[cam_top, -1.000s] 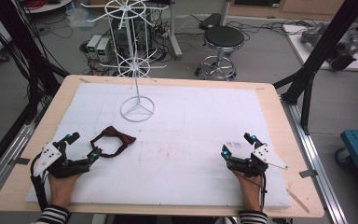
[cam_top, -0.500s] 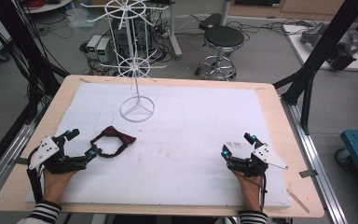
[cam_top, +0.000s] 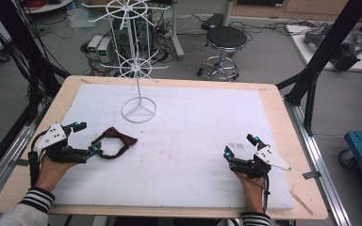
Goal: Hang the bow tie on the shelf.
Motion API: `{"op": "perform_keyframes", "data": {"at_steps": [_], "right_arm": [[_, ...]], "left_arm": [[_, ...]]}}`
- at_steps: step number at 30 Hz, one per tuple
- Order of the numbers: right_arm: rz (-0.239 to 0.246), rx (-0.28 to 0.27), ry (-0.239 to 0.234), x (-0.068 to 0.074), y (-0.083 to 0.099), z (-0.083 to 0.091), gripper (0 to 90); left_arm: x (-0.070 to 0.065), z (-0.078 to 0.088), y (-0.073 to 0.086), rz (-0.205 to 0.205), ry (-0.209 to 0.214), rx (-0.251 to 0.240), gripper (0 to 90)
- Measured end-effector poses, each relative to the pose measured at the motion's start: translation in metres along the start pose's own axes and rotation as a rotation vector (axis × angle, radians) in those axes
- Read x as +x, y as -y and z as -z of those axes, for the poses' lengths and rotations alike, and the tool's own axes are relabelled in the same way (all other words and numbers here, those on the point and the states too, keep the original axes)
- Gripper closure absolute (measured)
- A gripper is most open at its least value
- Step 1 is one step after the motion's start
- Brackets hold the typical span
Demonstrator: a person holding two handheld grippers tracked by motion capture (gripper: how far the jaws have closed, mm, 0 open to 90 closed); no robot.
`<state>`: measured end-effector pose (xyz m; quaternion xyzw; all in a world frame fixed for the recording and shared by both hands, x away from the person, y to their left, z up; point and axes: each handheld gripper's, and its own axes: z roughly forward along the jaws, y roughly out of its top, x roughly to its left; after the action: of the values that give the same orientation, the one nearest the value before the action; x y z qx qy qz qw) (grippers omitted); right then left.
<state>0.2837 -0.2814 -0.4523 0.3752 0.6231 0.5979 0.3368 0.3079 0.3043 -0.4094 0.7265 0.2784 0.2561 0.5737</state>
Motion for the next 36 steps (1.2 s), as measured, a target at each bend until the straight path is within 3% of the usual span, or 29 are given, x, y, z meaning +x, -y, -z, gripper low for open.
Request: {"op": "perform_keyframes", "data": {"at_steps": [5, 16, 22, 24, 28, 31, 36], "right_arm": [[-0.007, 0.004, 0.001, 0.001, 0.000, 0.000, 2.1], [-0.004, 0.003, 0.001, 0.001, 0.000, 0.000, 2.1], [-0.004, 0.003, 0.001, 0.001, 0.000, 0.000, 2.2], [-0.004, 0.003, 0.001, 0.001, 0.000, 0.000, 2.1], [-0.008, 0.003, 0.001, 0.001, 0.000, 0.000, 2.1], [-0.006, 0.002, 0.002, 0.000, 0.000, 0.000, 2.2], [-0.004, 0.001, 0.003, 0.000, 0.000, 0.000, 2.2]], "left_arm": [[0.007, -0.010, -0.010, -0.014, 0.047, 0.040, 5.9], [0.014, -0.031, -0.031, -0.093, 0.118, 0.201, 6.0], [0.017, -0.044, -0.038, -0.147, 0.146, 0.283, 5.9], [0.018, -0.050, -0.040, -0.175, 0.155, 0.336, 6.0], [0.019, -0.056, -0.043, -0.193, 0.174, 0.370, 5.9], [0.018, -0.062, -0.047, -0.242, 0.194, 0.426, 6.0], [0.016, -0.071, -0.051, -0.280, 0.223, 0.488, 5.9]]}}
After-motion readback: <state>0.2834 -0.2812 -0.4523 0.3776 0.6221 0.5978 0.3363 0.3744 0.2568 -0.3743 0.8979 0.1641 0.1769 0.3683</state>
